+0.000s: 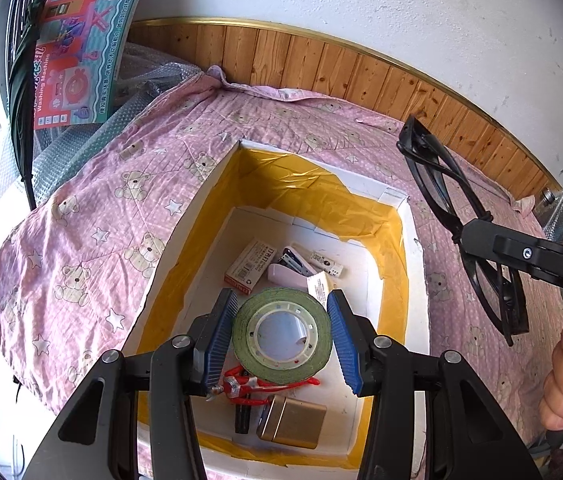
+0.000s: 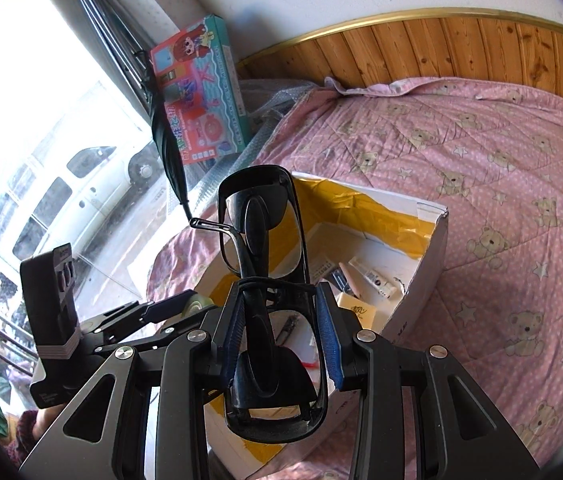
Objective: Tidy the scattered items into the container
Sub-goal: 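Lower the tape roll with the left tool while the right tool lowers the glasses into the box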
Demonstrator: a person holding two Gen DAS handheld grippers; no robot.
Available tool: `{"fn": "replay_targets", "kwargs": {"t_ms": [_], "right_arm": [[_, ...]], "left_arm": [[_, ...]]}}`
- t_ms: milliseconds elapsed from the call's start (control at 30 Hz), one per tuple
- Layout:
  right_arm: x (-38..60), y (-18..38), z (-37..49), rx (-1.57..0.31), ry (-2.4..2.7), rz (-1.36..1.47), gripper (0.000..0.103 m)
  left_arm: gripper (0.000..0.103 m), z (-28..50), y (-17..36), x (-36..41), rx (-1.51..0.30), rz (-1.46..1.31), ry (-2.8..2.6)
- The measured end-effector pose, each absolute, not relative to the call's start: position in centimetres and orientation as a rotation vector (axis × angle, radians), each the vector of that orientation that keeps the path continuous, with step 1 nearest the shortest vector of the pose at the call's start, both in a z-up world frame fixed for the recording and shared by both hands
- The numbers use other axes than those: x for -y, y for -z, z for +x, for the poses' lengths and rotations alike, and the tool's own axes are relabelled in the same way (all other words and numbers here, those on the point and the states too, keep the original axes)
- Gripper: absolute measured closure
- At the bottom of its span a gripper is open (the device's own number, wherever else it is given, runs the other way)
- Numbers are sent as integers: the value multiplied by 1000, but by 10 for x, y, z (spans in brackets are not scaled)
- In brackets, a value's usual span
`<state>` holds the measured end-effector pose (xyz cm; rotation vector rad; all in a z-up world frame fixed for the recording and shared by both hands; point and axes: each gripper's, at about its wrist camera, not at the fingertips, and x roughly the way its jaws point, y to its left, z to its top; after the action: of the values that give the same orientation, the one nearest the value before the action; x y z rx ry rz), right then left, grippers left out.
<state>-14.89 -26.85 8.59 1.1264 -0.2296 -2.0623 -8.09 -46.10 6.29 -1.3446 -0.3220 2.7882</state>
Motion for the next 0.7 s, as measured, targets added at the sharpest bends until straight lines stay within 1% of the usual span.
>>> {"fn": "replay_targets", "kwargs": {"t_ms": [233,467,700], "right_arm": [[286,-79,-169,196,2065,1170,67],[316,-80,-186,43,2070,1183,67],[345,-77,-198,-98,2054,1190,67]], "left_arm": [[55,-83,-59,465,322,-1369,-2774],[55,-87,-43,461,334,-1440,-2721],[55,-93,-43,454,324,-1436,-2709]]}}
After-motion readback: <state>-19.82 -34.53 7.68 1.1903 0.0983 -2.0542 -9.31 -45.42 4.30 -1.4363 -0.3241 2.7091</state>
